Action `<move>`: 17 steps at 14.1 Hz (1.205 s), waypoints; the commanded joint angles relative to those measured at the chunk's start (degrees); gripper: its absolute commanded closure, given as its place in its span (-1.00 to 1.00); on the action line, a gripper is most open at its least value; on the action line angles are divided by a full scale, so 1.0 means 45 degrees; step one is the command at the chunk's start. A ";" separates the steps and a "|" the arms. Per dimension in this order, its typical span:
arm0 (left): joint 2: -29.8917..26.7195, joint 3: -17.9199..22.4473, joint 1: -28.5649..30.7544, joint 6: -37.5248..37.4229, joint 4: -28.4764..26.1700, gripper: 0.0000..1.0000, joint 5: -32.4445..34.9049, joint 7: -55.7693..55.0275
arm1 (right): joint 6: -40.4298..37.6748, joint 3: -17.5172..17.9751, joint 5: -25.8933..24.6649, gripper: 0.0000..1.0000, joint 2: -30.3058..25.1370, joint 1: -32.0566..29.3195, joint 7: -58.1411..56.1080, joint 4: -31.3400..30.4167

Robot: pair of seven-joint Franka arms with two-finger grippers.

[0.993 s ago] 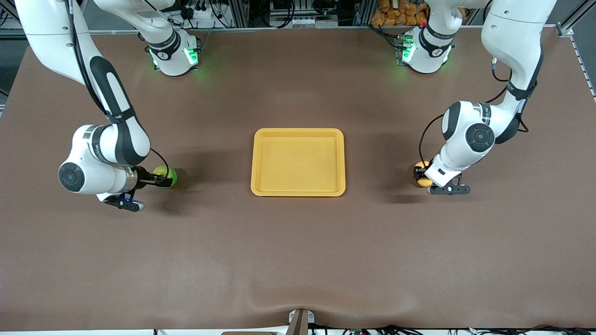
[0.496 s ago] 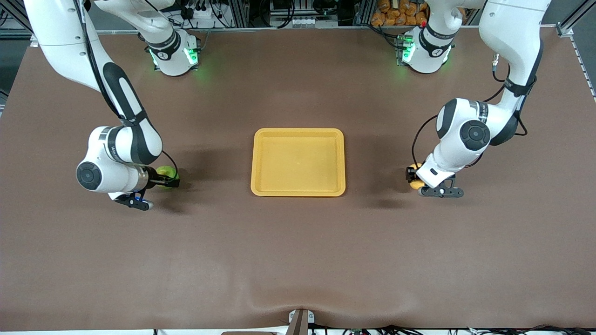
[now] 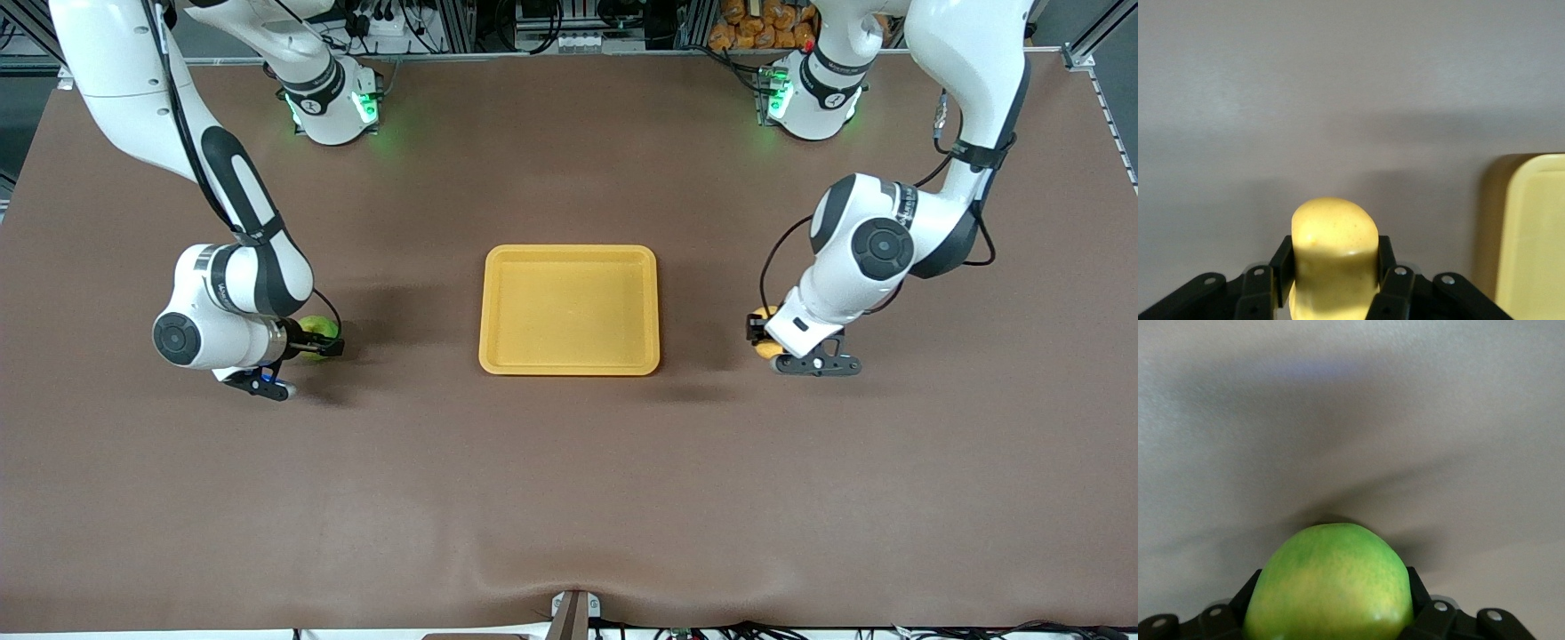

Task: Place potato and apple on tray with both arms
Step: 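Carry the potato over the tray while the right gripper lifts the apple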

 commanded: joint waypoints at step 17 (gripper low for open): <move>0.2675 -0.0068 -0.3653 -0.0349 0.3490 1.00 0.0393 -0.3930 | -0.6780 0.0006 -0.0171 1.00 -0.1569 -0.0970 -0.0864 0.3954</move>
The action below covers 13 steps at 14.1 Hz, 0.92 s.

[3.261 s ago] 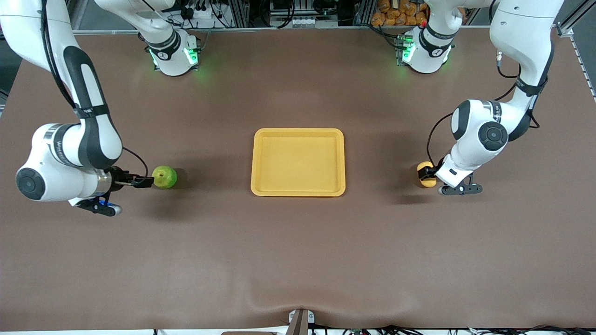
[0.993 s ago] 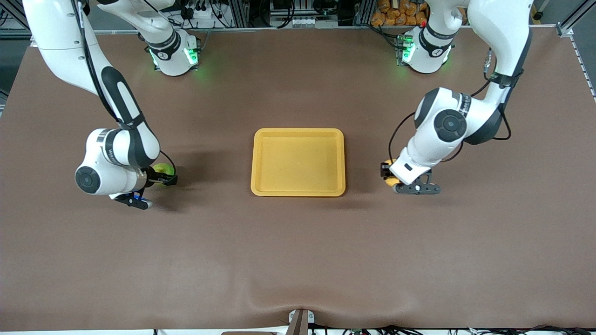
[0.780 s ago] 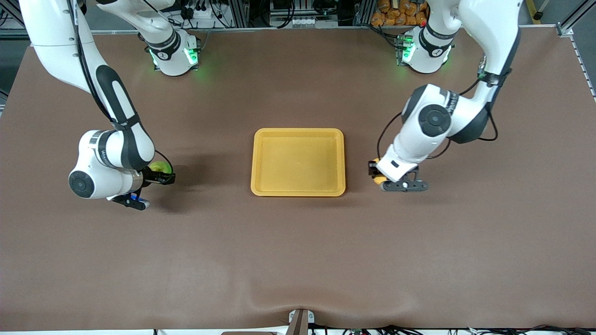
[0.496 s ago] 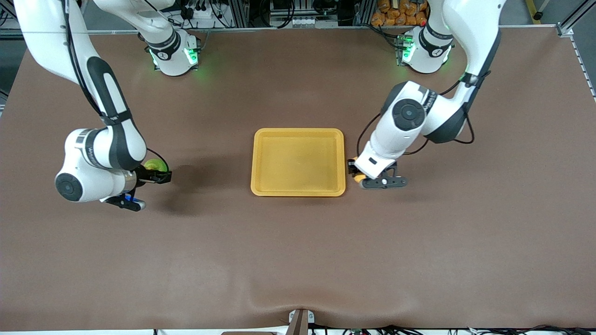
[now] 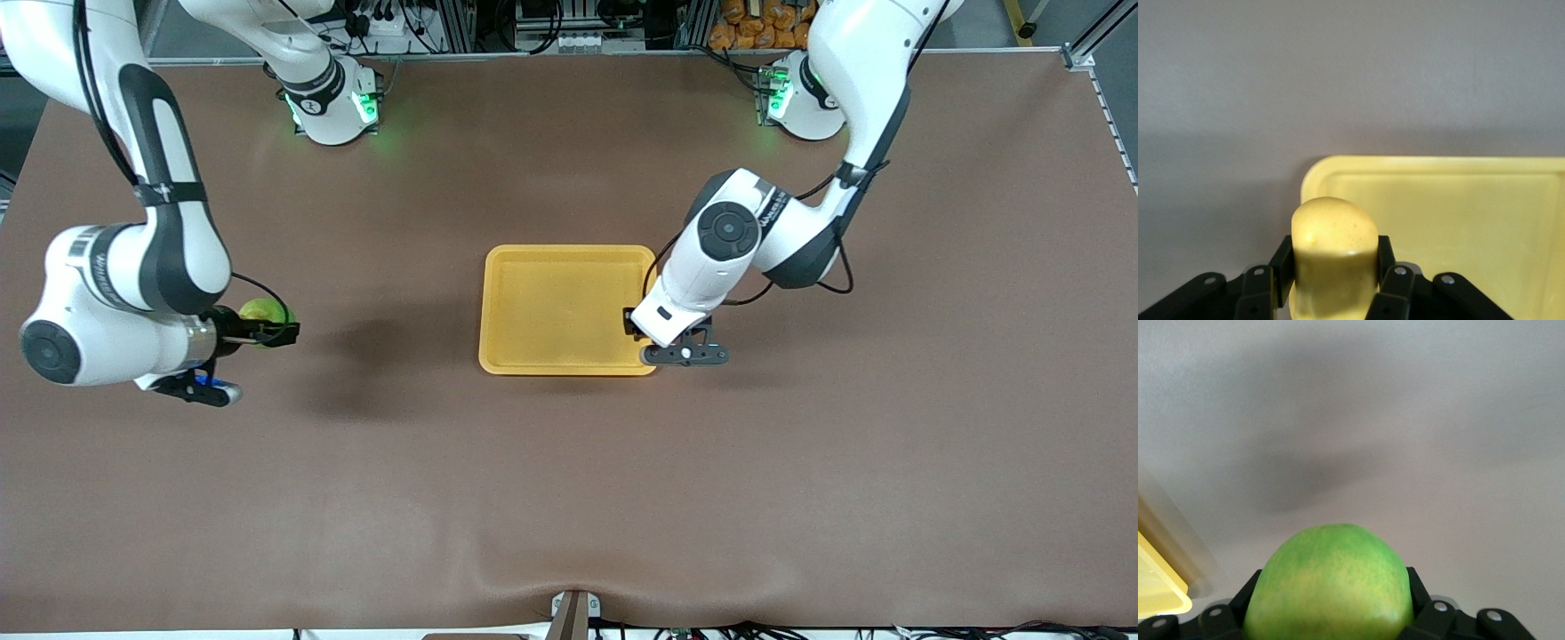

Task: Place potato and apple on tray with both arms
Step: 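Carry the potato over the tray while the right gripper lifts the apple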

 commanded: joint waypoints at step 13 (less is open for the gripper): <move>0.1685 0.0161 -0.1393 -0.0328 0.0802 1.00 0.2440 -0.2509 | -0.2897 0.0479 0.0243 1.00 -0.1581 0.1236 0.0618 0.0543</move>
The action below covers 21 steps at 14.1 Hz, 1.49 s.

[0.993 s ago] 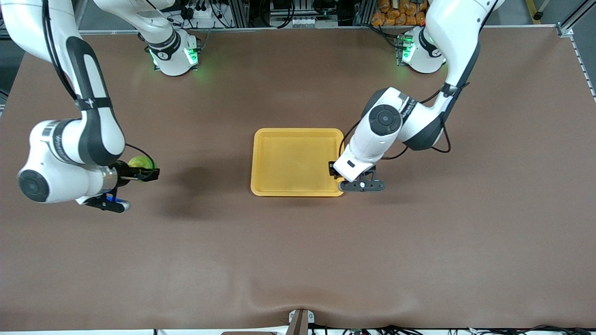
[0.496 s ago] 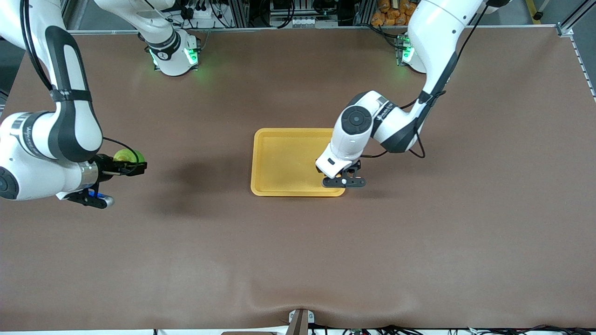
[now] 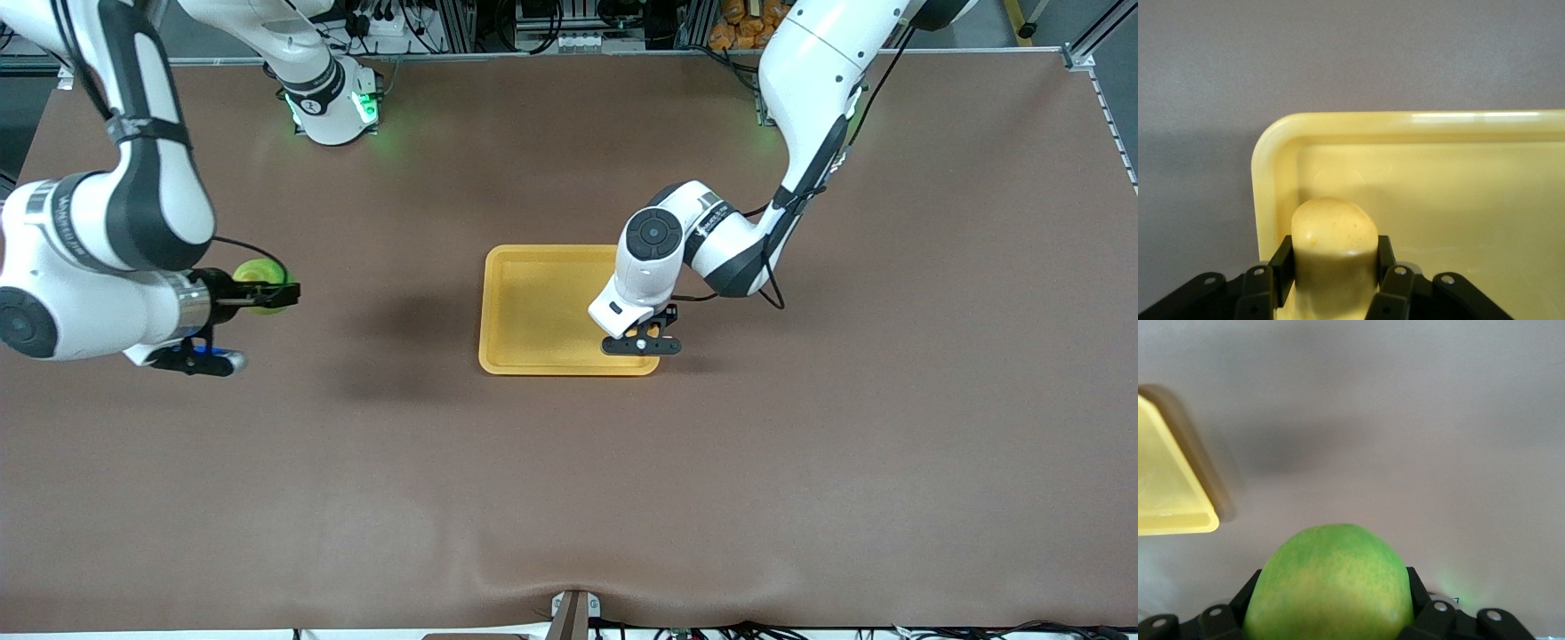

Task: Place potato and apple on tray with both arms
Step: 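Carry the potato over the tray while the right gripper lifts the apple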

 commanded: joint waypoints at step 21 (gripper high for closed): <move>-0.0260 0.0123 0.0550 -0.0736 0.0452 -1.00 0.1209 -0.1546 | 0.4770 -0.0040 0.1368 1.00 -0.0475 0.4751 0.5401 -0.2974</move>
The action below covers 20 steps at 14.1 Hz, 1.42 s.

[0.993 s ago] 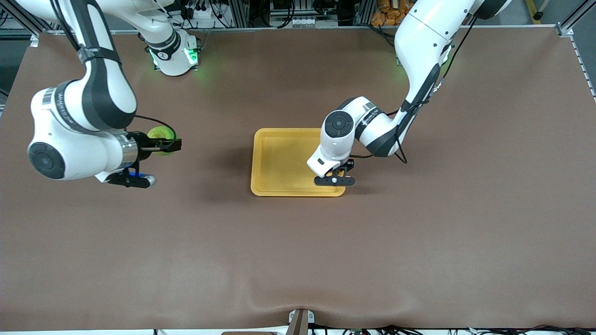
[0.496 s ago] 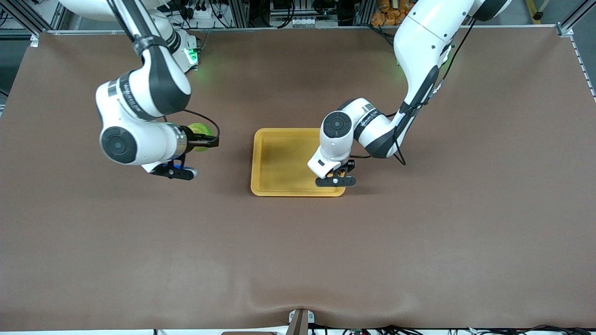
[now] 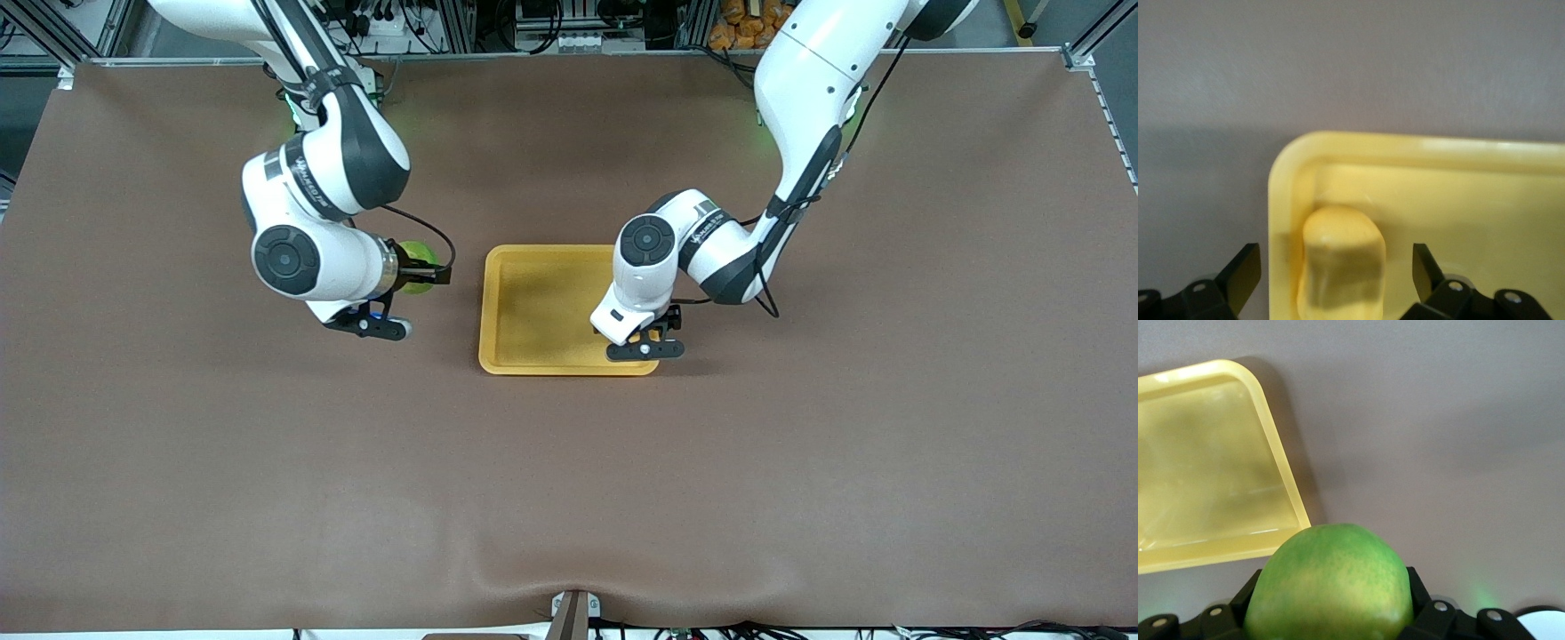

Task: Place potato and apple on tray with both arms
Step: 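Release the potato onto the tray while the right gripper carries the apple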

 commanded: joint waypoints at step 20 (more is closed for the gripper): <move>-0.4318 -0.0098 0.4703 -0.6032 0.1239 -1.00 0.0105 0.5788 | 0.6167 -0.0095 0.0531 1.00 0.3209 0.2777 0.3008 -0.0221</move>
